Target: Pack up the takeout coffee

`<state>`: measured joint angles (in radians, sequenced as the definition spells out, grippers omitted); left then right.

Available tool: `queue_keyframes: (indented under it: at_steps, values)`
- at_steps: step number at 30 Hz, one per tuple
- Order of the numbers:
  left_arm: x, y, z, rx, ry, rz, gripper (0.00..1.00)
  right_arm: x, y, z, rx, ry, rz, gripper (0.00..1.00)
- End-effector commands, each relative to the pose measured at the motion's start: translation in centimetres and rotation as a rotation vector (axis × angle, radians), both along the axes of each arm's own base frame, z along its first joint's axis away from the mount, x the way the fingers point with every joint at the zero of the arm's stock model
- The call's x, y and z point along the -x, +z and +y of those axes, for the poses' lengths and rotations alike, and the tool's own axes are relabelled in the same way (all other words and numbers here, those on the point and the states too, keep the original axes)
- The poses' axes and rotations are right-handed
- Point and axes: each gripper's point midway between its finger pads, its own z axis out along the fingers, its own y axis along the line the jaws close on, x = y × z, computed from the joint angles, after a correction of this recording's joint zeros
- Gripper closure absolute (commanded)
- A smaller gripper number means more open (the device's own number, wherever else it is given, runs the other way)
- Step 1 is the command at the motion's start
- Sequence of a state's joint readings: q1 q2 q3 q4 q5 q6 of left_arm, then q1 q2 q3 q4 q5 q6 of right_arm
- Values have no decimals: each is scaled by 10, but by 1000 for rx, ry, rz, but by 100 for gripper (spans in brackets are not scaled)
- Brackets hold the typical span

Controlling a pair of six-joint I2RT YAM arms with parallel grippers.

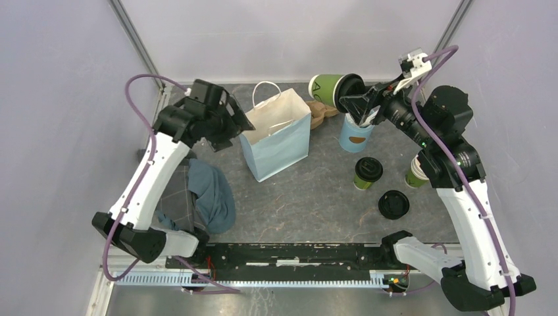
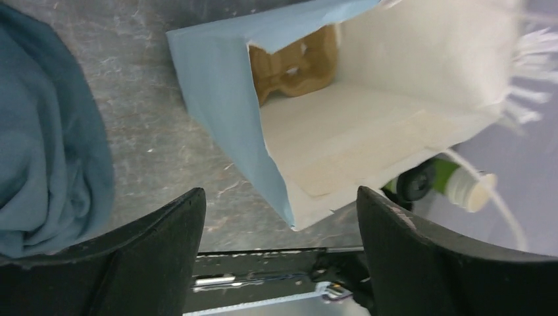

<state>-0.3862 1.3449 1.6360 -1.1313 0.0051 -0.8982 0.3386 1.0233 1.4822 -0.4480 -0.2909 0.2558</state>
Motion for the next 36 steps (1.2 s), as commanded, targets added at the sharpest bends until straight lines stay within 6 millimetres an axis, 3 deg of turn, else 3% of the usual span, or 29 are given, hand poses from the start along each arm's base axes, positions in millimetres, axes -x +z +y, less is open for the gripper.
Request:
queue_keyframes:
  at_steps: [1,5,11,14,16,19,27,36]
  values:
    - [-6,-18,8,-117,82,1,15,0,6,-9,67,-34,-65,39]
    - [-25,-16,0,-193,61,-31,34,-1,3,-6,123,-4,-85,41]
    - [-38,-33,-15,-241,-13,-31,63,5,0,15,196,150,-140,47]
    - [-49,-26,-14,-274,-36,-95,87,9,-3,24,250,232,-197,47]
    - [-55,-12,-16,-288,-88,-185,96,14,-8,37,285,302,-226,47]
    - [-56,-4,-20,-304,-171,-300,98,21,-22,61,334,385,-229,47]
    - [-18,-33,-16,-224,-244,-439,98,42,-38,106,364,556,-223,49]
    - [-3,-32,-4,-233,-269,-620,98,55,-70,136,502,631,-211,49]
